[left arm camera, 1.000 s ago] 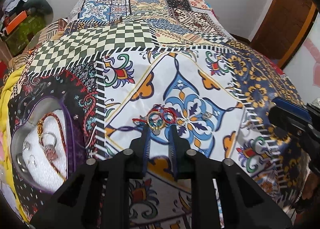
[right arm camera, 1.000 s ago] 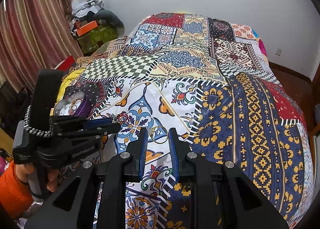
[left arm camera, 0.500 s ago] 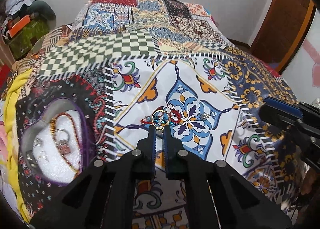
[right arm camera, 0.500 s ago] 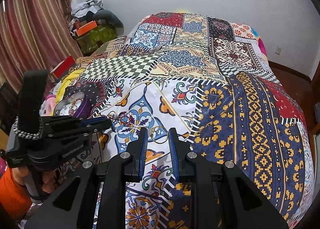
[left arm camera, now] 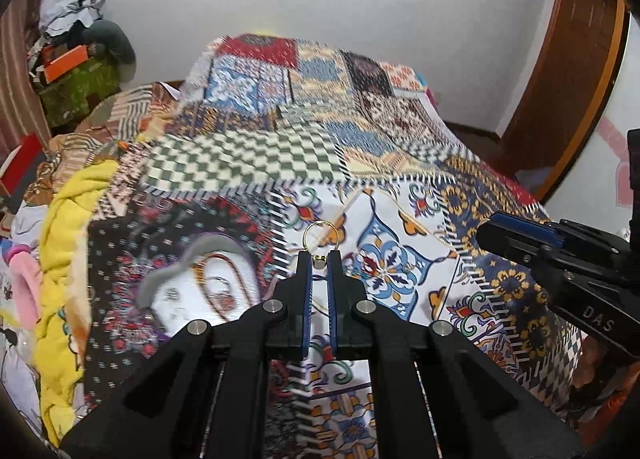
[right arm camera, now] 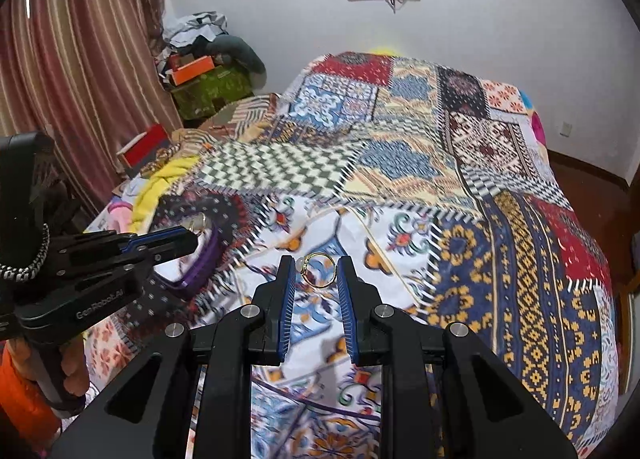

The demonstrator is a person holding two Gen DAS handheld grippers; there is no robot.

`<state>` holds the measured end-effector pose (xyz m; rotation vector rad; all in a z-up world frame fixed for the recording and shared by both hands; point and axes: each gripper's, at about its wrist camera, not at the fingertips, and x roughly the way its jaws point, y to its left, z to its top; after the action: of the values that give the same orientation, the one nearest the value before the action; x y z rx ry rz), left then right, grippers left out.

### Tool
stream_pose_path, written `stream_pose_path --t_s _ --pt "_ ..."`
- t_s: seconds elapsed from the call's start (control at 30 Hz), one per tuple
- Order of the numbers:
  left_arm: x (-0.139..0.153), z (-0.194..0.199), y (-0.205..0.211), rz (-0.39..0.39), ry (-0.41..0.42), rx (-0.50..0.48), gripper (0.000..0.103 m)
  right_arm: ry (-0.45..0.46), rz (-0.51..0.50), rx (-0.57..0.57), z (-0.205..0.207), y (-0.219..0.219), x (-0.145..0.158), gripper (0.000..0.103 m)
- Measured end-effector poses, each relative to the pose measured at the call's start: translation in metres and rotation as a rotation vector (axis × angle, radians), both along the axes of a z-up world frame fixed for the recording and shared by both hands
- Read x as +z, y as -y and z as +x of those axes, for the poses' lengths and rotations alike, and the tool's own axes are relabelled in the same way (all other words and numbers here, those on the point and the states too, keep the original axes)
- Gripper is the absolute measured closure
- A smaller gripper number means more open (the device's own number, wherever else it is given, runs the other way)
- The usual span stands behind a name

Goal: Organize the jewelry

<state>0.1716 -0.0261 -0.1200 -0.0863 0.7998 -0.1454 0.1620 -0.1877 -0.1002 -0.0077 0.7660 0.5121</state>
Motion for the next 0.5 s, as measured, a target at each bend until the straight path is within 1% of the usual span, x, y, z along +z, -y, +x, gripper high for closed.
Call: stream_pose_path --t_s 0.2,0.5 --pt "0.017 -0.013 -0.028 -0.004 0.046 0.049 0.098 0.029 0.031 0.020 -0.001 -0.019 0.014 0.084" --pt "0.025 -0.027 -0.067 -0.021 0.076 0.129 0.098 0.044 0.052 0.066 -0.002 -0.051 0.022 0.084"
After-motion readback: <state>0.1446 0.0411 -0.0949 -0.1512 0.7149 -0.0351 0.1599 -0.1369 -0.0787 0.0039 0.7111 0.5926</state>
